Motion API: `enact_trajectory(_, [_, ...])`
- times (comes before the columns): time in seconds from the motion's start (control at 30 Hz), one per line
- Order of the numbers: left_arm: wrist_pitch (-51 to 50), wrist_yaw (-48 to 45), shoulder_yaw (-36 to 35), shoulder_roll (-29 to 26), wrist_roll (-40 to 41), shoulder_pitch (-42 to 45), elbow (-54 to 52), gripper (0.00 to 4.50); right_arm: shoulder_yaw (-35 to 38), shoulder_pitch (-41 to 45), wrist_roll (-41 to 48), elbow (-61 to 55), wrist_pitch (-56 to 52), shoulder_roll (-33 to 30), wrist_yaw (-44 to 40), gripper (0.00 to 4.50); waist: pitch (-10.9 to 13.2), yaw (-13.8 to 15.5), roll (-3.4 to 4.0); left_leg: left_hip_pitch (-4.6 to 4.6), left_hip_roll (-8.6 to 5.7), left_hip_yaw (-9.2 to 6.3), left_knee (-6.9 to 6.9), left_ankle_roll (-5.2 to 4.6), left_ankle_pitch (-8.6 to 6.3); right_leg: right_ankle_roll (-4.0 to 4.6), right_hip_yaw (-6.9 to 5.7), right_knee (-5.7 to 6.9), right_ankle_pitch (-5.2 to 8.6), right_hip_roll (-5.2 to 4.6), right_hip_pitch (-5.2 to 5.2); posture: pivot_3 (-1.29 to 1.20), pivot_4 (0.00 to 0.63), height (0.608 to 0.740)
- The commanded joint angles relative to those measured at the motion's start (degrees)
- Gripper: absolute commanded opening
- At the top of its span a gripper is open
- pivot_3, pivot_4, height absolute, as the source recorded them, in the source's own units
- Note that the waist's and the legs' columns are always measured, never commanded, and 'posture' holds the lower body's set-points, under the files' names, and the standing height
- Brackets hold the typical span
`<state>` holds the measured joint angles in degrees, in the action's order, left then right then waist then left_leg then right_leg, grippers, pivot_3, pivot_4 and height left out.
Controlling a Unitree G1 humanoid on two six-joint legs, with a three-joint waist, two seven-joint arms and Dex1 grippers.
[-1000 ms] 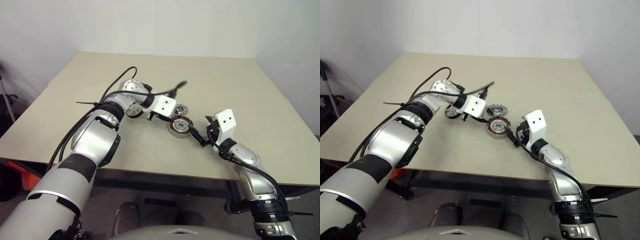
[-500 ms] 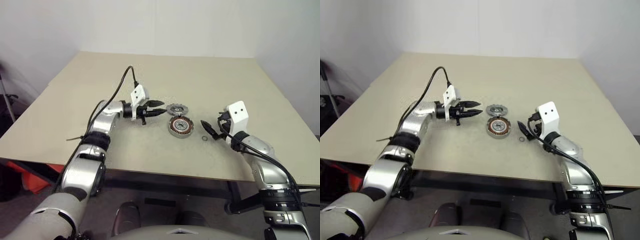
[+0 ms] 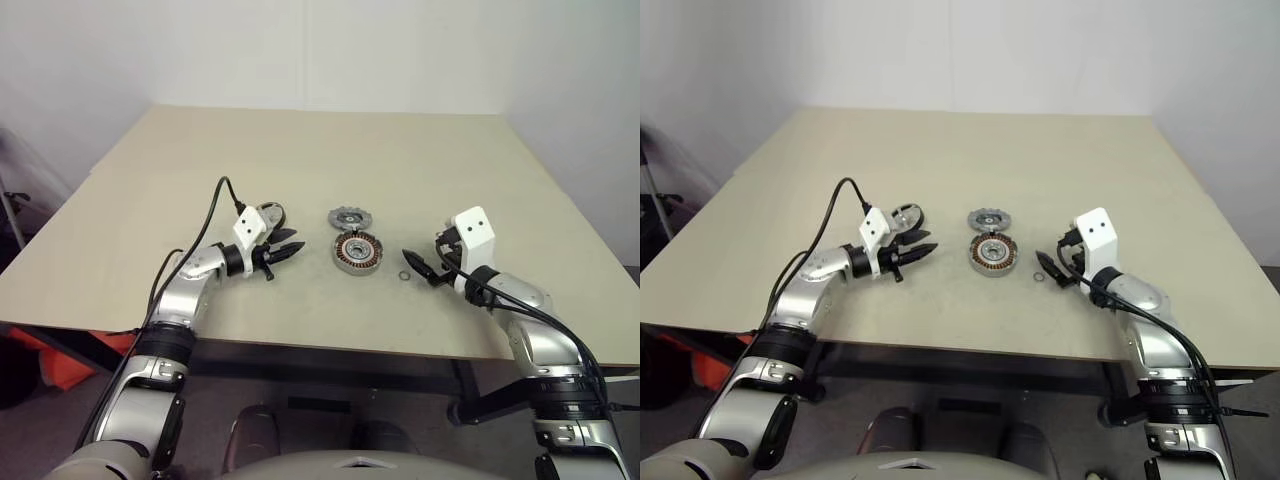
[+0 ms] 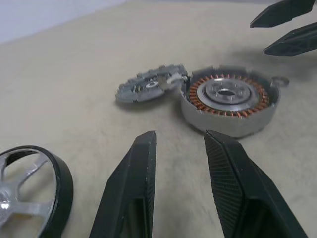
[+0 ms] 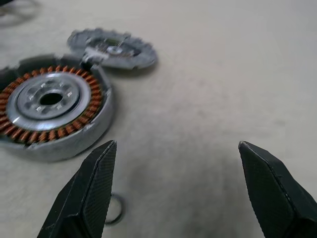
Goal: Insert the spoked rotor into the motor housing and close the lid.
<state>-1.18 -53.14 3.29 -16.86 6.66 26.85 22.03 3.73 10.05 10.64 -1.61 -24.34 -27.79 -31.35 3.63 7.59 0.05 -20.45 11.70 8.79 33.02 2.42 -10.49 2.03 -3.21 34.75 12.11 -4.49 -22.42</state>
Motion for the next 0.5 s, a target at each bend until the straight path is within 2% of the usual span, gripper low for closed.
enact_trajectory(0.03, [0.68,1.25,0.49,-0.44,0.28,0.34,-3.38,1.61,-0.60,-0.53,0.63,-2.93,-0.21,-0.67,-1.54,4.44,0.00,-0.12,0.01,-0.01,0.00,0.01,0.00,0.00,0.00,0.00,0.00,0.00,0.00,0.00,0.00,0.00,0.000,0.740])
enact_trajectory(0.5, [-0.54,2.89,1.05,-1.16,1.07,-2.19,-7.10,1.61,-2.30,-2.55,0.22,-4.04,-0.39,-1.01,-4.24,4.44,0.00,-0.57,0.01,0.03,0.00,0.01,-0.02,0.00,0.00,-0.04,0.01,-0.01,0.02,0.01,0.00,0.00,0.000,0.740])
